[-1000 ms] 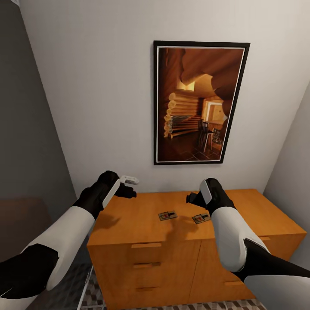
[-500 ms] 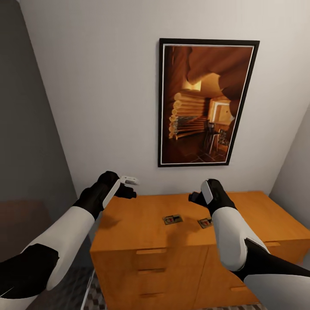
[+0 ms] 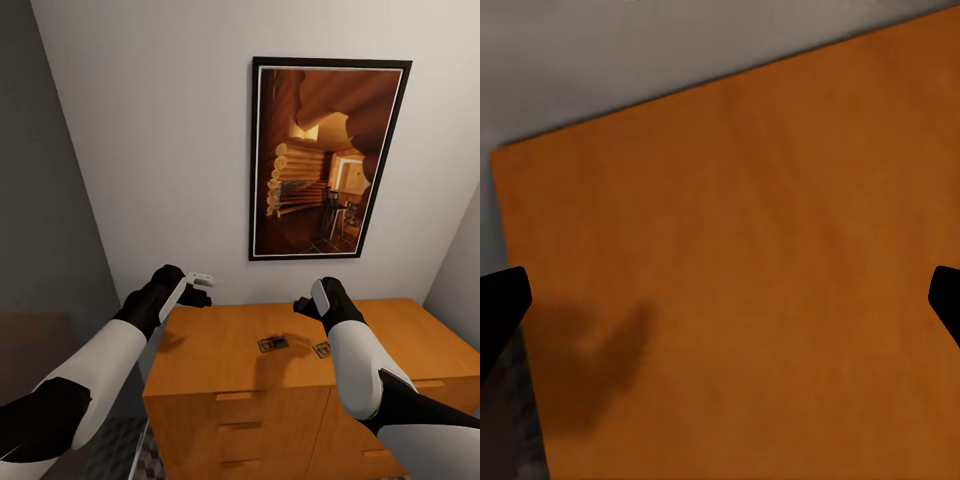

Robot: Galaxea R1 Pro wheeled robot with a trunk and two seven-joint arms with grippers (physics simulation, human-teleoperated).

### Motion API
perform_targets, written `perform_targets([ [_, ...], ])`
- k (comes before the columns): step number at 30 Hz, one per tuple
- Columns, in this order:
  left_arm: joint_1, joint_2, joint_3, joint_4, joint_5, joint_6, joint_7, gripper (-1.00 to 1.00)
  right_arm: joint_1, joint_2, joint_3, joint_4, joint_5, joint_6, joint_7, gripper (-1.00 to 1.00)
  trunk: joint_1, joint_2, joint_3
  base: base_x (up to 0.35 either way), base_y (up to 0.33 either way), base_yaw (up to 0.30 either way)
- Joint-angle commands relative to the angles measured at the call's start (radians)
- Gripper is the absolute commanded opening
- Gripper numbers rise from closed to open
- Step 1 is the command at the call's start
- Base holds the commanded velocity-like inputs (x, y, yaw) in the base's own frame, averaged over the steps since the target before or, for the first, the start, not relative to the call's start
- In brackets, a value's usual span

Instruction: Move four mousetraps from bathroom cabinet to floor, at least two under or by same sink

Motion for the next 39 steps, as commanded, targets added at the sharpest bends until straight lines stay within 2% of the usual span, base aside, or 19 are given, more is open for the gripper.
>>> perform_targets([
  [1, -0.001, 0.000, -0.002, -0.001, -0.001, 0.004, -0.003, 1.00, -0.002, 0.001, -0.007, -0.001, 0.006, 0.003, 0.000, 1.00, 0.001, -0.002, -0.002, 0.007, 0.007, 0.000],
  [9, -0.001, 0.000, -0.002, 0.001, -0.001, 0.004, -0.003, 1.00, -0.002, 0.001, -0.007, -0.001, 0.007, -0.020, -0.009, 1.00, 0.001, -0.002, -0.002, 0.003, 0.003, 0.000],
  [15, -0.002, 0.000, -0.002, 0.002, -0.001, 0.004, -0.003, 1.00, -0.002, 0.001, -0.008, -0.001, 0.006, -0.074, -0.072, 1.00, 0.001, -0.002, -0.002, 0.000, 0.000, 0.000],
  [21, -0.001, 0.000, -0.002, 0.001, -0.001, 0.004, -0.003, 1.00, -0.002, -0.026, -0.028, 0.001, -0.003, -0.102, -0.110, 1.00, 0.001, -0.002, -0.002, 0.000, 0.000, 0.000],
  [26, -0.001, 0.000, -0.002, 0.001, -0.001, 0.004, -0.003, 1.00, -0.002, -0.037, -0.049, 0.001, -0.009, -0.107, -0.119, 1.00, 0.001, -0.002, -0.002, 0.000, 0.000, 0.000],
  [39, -0.001, 0.000, -0.002, 0.002, 0.001, 0.004, -0.003, 1.00, -0.002, -0.044, -0.065, 0.038, -0.012, -0.118, -0.128, 1.00, 0.001, -0.002, -0.002, 0.000, 0.000, 0.000],
])
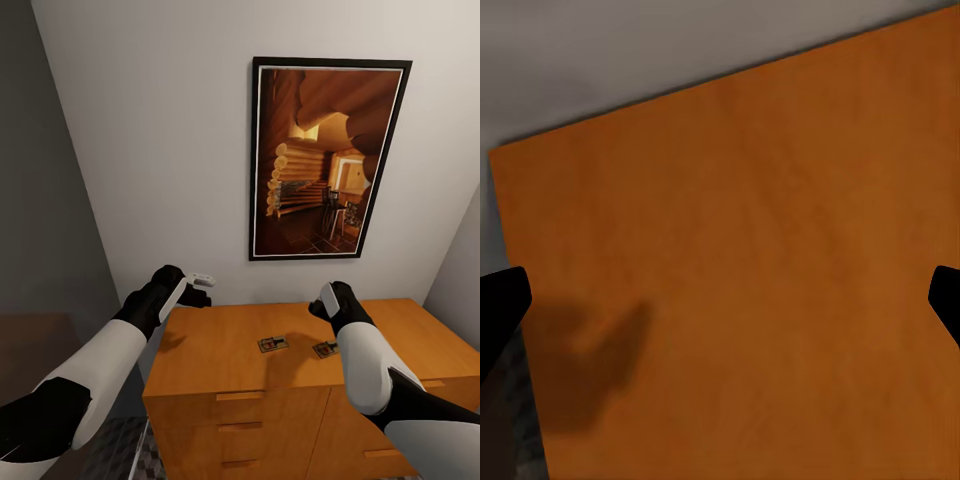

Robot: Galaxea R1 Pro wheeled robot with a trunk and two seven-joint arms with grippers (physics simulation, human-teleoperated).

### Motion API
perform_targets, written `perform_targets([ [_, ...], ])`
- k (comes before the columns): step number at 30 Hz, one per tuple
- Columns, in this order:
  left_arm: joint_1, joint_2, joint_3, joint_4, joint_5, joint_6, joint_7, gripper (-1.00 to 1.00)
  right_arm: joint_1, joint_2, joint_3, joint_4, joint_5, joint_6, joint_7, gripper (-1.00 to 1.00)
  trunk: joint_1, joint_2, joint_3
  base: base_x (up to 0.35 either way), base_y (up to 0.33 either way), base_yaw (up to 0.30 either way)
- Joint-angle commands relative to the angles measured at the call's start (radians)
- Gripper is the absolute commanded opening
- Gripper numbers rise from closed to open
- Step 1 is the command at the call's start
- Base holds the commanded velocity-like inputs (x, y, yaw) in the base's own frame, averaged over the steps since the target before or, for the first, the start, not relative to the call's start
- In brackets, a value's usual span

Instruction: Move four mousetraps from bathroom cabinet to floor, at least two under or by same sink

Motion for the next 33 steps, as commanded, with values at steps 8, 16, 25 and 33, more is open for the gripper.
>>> perform_targets([
  [8, -0.001, 0.001, -0.002, 0.000, 0.000, 0.004, -0.003, 1.00, -0.001, -0.002, -0.006, 0.057, 0.006, -0.034, -0.001, 1.00, 0.001, -0.002, -0.002, 0.000, 0.000, 0.000],
  [16, -0.001, 0.000, -0.002, 0.002, 0.003, 0.005, -0.003, 1.00, -0.001, -0.004, -0.006, 0.100, 0.012, -0.066, -0.002, 1.00, 0.001, -0.002, -0.002, 0.000, 0.000, 0.000],
  [25, -0.001, -0.010, -0.002, 0.026, 0.004, 0.005, -0.003, 1.00, -0.001, -0.004, -0.003, 0.117, 0.013, -0.079, -0.003, 1.00, 0.001, -0.002, -0.002, 0.000, 0.000, 0.000],
  [33, -0.001, -0.013, -0.002, 0.054, 0.003, 0.004, -0.003, 1.00, -0.001, -0.010, -0.004, 0.156, 0.012, -0.100, -0.003, 1.00, 0.001, -0.002, -0.002, 0.000, 0.000, 0.000],
])
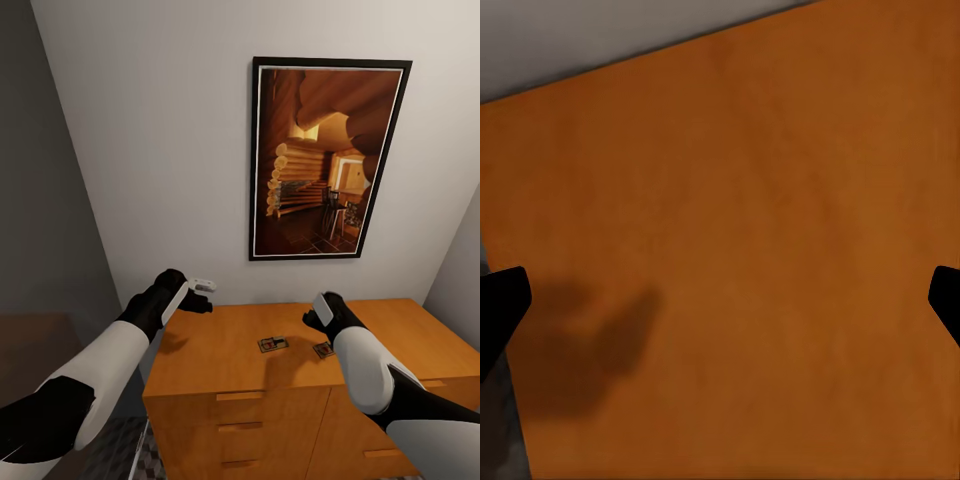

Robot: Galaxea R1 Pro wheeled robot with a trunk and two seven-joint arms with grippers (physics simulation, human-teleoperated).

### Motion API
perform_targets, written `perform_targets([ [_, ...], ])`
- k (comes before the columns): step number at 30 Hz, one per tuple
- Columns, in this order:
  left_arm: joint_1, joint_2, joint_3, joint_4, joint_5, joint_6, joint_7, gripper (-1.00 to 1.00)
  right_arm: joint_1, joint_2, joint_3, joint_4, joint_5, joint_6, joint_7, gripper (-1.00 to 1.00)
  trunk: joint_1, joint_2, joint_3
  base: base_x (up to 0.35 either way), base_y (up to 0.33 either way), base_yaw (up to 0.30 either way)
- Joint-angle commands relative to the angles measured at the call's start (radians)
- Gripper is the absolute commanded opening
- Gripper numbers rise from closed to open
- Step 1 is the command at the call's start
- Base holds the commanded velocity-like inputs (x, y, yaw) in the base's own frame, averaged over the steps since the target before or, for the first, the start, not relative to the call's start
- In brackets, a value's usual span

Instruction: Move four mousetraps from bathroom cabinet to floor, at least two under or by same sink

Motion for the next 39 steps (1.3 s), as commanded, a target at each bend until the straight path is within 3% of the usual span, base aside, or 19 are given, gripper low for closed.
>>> perform_targets([
  [1, -0.001, 0.000, -0.002, 0.002, -0.001, 0.003, -0.003, 1.00, -0.001, -0.002, -0.006, 0.003, 0.005, 0.003, -0.001, 1.00, 0.001, -0.002, -0.002, 0.000, 0.000, 0.000],
  [21, -0.001, -0.001, -0.002, 0.010, -0.001, 0.003, -0.003, 1.00, -0.001, -0.091, -0.008, 0.027, -0.003, -0.024, 0.000, 1.00, 0.001, -0.002, -0.002, 0.000, 0.000, 0.000],
  [29, -0.001, -0.004, -0.002, 0.010, -0.001, 0.003, -0.003, 1.00, -0.001, -0.113, -0.008, 0.027, -0.004, -0.034, 0.000, 1.00, 0.001, -0.002, -0.002, 0.000, 0.000, 0.000],
  [39, -0.001, -0.005, -0.002, 0.010, -0.001, 0.003, -0.003, 1.00, -0.001, -0.119, -0.008, 0.028, -0.004, -0.036, 0.000, 1.00, 0.001, -0.002, -0.002, 0.000, 0.000, 0.000],
])
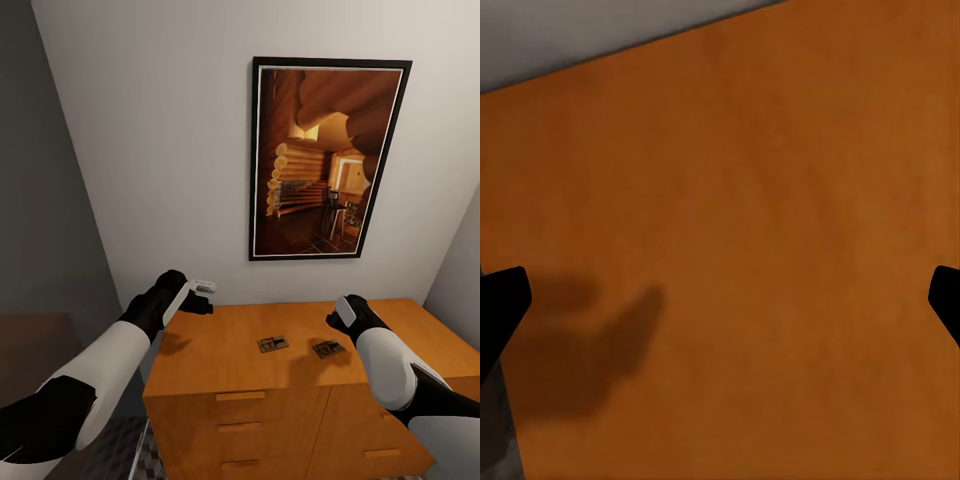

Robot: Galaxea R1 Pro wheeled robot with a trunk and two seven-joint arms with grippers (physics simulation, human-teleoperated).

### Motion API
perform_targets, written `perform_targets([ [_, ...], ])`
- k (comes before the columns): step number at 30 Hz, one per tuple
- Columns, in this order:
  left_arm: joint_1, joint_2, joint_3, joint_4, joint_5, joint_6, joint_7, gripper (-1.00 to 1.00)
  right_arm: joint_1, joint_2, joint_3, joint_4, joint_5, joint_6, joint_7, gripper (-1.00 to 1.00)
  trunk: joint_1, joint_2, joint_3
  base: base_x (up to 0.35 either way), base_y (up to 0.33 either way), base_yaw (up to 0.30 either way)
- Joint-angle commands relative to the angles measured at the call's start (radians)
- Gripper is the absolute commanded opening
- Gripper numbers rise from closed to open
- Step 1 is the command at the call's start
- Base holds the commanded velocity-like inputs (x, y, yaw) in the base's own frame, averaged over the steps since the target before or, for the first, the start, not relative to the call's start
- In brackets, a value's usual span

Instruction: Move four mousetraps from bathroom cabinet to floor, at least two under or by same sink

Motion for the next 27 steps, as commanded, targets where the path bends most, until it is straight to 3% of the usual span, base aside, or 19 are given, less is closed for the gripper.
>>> perform_targets([
  [1, -0.001, 0.001, -0.002, 0.000, -0.001, 0.003, -0.003, 1.00, -0.001, 0.000, -0.004, 0.000, 0.004, 0.006, -0.001, 1.00, 0.001, -0.002, -0.002, 0.000, 0.000, 0.000],
  [27, -0.001, -0.001, -0.002, 0.000, 0.001, 0.004, -0.001, 1.00, -0.001, 0.010, -0.004, 0.067, 0.004, -0.020, 0.007, 1.00, 0.001, -0.002, -0.002, 0.000, 0.000, 0.000],
])
